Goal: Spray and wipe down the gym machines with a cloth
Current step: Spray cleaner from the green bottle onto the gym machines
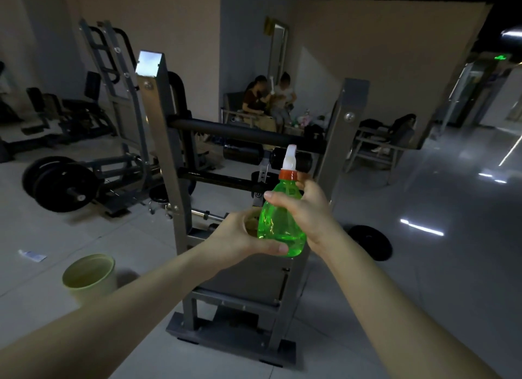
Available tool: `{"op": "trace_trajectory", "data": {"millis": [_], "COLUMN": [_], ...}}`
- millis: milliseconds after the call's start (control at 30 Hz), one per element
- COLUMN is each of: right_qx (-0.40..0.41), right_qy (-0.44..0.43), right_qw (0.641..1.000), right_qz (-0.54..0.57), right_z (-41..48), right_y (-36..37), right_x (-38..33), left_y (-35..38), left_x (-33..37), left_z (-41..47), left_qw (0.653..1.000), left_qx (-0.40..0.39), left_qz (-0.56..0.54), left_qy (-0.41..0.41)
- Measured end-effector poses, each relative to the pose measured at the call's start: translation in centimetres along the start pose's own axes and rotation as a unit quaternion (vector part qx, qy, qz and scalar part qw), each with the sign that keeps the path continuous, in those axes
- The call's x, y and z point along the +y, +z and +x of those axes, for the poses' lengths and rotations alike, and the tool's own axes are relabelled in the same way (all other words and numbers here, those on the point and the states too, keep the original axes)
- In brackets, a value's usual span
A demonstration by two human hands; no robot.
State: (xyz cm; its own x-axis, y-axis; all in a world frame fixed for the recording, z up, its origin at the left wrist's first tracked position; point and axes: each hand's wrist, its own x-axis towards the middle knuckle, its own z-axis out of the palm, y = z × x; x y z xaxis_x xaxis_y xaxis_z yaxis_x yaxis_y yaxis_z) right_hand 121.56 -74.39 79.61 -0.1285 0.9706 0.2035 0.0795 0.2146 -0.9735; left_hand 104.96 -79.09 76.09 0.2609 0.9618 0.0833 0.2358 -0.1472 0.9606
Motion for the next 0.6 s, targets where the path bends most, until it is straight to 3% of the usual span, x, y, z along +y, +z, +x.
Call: {"op": "trace_trajectory", "data": {"millis": [400,600], "right_qx": [-0.101,-0.105], "right_qy": [0.021,0.004], "right_qw": [0.994,0.993], "right_qz": [0.041,0.062], "right_z": [1.8,1.8], "right_y": [6.8,10.3], "right_x": [-0.4,-0.5], "left_y": [-4.4,-6.8], "left_x": [0.2,-0.6], "left_z": [-4.0,-5.6], "left_qw": [0.997,0.994], "left_qx": [0.073,0.104], "left_qz": [-0.011,-0.004], "left_qy": [-0.01,-0.017]}}
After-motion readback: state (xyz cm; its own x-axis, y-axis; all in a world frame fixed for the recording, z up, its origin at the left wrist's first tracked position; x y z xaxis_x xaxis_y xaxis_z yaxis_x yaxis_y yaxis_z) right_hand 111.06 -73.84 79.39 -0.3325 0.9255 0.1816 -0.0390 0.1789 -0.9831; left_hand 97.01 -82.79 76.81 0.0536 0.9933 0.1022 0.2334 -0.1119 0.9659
